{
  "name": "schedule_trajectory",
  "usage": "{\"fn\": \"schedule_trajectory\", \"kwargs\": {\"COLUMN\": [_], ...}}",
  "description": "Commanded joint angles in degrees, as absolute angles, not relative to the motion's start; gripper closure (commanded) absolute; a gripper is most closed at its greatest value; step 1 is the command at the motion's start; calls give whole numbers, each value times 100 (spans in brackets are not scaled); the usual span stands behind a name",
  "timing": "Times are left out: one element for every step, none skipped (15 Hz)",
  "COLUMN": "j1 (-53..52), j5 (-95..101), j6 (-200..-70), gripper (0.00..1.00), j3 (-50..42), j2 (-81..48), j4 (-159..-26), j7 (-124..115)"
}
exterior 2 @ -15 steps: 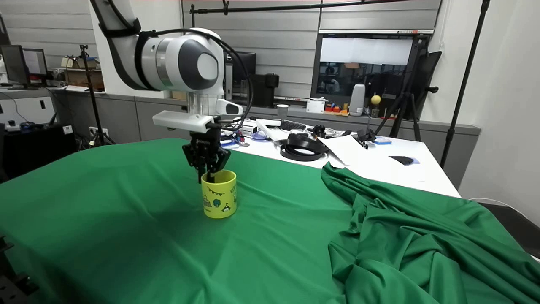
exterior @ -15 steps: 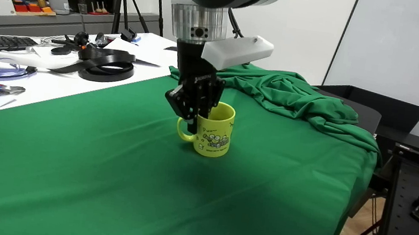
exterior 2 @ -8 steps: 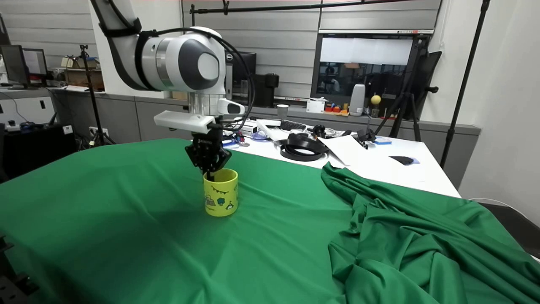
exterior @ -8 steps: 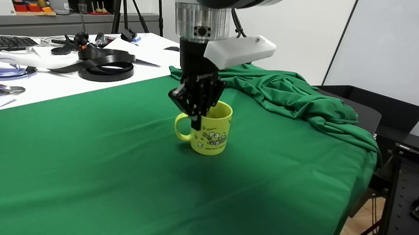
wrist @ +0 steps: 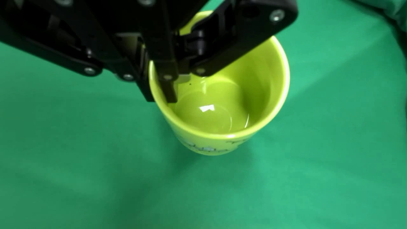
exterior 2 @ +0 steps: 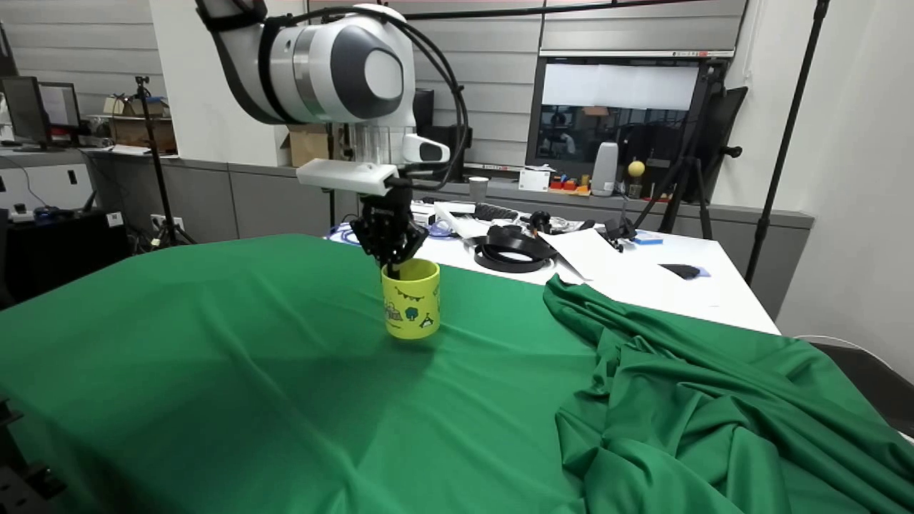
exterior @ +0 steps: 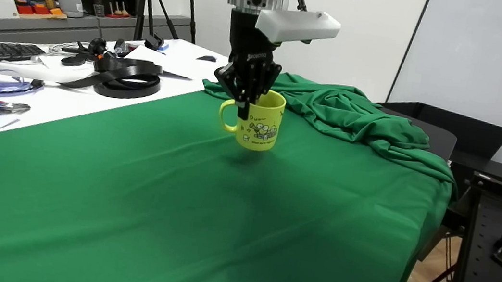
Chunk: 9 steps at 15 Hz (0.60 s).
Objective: Move the cup to the right
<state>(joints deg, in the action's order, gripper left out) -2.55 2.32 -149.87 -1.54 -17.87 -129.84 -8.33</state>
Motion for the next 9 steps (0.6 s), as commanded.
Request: {"fn": "schedule_trajectory", "kwargs": {"j1": [58, 134, 194, 205, 212, 198, 184, 152, 126], "j5": [-102, -209, -298, -330, -335, -321, -293, -241, -214], "j6": [-14451, -14266, -14117, -13982, -13860, -13739, -13641, -13544, -13478], "gripper": [98, 98, 98, 98, 98, 98, 98, 98, 98], "j3": [-165, -147, -127, -132, -143, -154, -162, -182, -194], "j2": [-1801, -1917, -1994, -2080, -2173, -2291, -2396, -2534, -2650], "j4": [-12570, -12382, -12244, -12093, -11940, -11763, -11610, -11437, -11299], "j7": [-530, -432, -335, -326, -322, -355, -390, -451, -498]}}
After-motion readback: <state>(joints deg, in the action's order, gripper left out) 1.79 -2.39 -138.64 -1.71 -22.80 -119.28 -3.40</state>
